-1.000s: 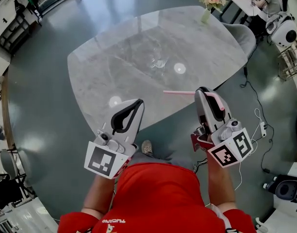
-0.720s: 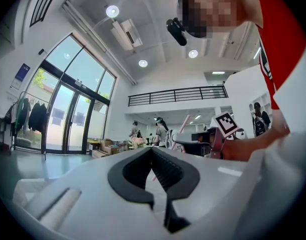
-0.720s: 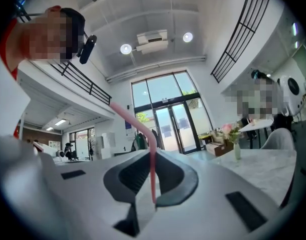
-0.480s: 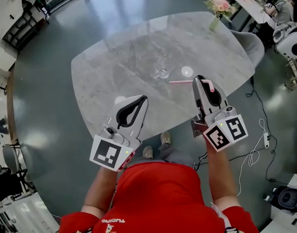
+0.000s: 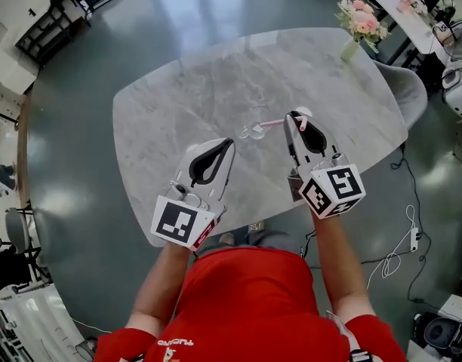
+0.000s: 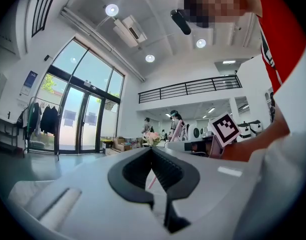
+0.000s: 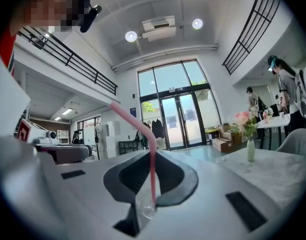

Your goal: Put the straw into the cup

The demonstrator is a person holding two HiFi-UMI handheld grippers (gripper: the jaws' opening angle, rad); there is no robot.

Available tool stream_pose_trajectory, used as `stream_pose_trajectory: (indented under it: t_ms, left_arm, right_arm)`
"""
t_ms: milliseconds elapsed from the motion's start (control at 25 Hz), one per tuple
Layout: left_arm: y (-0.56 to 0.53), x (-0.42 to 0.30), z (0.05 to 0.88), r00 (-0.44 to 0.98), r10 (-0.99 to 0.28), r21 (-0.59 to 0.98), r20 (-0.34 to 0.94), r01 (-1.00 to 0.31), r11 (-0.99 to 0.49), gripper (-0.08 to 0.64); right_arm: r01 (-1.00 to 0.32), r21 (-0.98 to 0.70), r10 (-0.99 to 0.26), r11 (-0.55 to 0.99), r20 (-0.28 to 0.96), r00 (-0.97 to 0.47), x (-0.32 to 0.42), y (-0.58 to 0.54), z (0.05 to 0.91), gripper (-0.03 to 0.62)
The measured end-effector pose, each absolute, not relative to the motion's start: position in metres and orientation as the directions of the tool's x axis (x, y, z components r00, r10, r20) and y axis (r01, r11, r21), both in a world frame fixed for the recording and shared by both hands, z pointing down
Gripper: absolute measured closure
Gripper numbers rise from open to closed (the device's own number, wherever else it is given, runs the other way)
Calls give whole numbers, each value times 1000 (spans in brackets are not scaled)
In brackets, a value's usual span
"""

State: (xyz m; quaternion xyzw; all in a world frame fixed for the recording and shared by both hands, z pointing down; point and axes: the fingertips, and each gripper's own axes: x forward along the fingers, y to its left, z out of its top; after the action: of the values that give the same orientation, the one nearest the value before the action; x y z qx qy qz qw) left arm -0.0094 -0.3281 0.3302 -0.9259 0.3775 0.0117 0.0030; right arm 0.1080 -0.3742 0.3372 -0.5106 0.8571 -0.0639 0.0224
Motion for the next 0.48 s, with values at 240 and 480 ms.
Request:
stream_pose_trajectory:
  t_ms: [240, 480]
  left_arm:
    - [-350, -6, 352, 686, -727, 26, 18, -727, -686, 554]
    - [-361, -3, 364, 667, -744, 44, 40, -745, -666, 554]
  right_arm:
    - [-864, -135, -851, 485, 151, -502, 98, -412, 393, 568]
    - [-856, -144, -819, 496, 251, -516, 90, -433, 441, 568]
